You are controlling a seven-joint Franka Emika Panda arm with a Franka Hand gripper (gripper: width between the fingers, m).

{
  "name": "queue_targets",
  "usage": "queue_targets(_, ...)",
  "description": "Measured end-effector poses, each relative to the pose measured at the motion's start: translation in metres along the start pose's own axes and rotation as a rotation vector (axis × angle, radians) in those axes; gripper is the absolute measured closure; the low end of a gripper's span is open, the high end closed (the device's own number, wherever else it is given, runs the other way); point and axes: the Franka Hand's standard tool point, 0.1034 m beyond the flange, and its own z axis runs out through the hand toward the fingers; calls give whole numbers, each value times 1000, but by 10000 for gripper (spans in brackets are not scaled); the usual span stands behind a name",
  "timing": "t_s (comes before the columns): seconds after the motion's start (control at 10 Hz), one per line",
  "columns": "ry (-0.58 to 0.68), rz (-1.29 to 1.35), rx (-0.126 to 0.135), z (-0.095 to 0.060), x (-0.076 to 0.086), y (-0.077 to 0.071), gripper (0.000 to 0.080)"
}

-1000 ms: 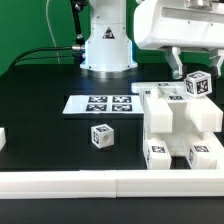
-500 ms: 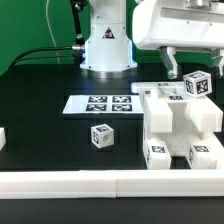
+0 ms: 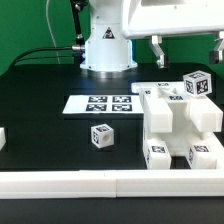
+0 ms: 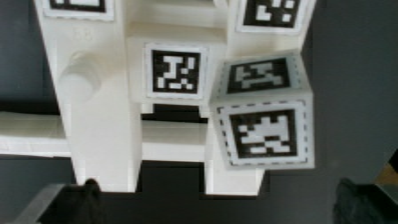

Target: Assemble chair

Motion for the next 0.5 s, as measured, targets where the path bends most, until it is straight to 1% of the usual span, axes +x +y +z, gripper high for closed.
queue_targets(0.1,-6,-1,1,0,0,-1,150)
queue_targets(0.2,-44,-13,8,-1,-1,-7,150)
queue_targets(0.3,-94,-55,8,-4,3,-17,150)
queue_targets(0.4,-85,-120,-7,-8,14,-23,150)
queue_targets(0.5,-107,-179,-12,-8,13,-27,150)
